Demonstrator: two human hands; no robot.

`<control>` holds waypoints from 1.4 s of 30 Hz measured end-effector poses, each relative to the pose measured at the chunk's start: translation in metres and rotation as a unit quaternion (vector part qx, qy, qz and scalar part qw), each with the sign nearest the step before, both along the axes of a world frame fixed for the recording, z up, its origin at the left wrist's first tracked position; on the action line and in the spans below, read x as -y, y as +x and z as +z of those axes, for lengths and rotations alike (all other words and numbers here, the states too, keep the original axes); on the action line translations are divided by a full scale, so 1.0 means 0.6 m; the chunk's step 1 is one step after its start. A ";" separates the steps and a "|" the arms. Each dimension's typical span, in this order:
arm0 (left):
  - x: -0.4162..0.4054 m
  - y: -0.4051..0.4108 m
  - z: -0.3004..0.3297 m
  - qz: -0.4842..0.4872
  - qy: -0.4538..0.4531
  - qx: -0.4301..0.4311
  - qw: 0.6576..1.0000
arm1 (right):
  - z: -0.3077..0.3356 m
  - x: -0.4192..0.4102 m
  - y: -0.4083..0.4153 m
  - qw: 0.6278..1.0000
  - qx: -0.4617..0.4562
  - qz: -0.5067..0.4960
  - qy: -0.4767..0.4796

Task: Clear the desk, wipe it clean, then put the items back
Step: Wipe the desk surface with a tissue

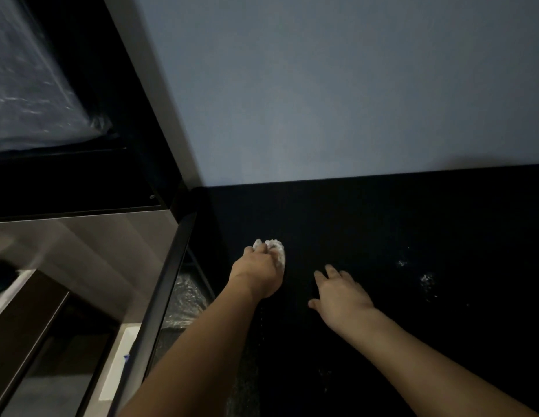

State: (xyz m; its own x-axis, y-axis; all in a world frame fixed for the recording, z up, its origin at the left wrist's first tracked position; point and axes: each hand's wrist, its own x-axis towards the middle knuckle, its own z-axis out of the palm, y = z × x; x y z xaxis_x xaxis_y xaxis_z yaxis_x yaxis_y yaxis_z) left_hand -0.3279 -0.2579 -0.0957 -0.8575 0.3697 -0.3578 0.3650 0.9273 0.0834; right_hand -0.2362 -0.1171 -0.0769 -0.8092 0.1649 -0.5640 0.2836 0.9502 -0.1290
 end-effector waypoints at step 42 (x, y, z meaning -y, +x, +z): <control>-0.067 -0.081 0.048 0.167 0.340 0.012 0.925 | -0.083 -0.080 -0.035 0.958 -0.279 -0.060 0.005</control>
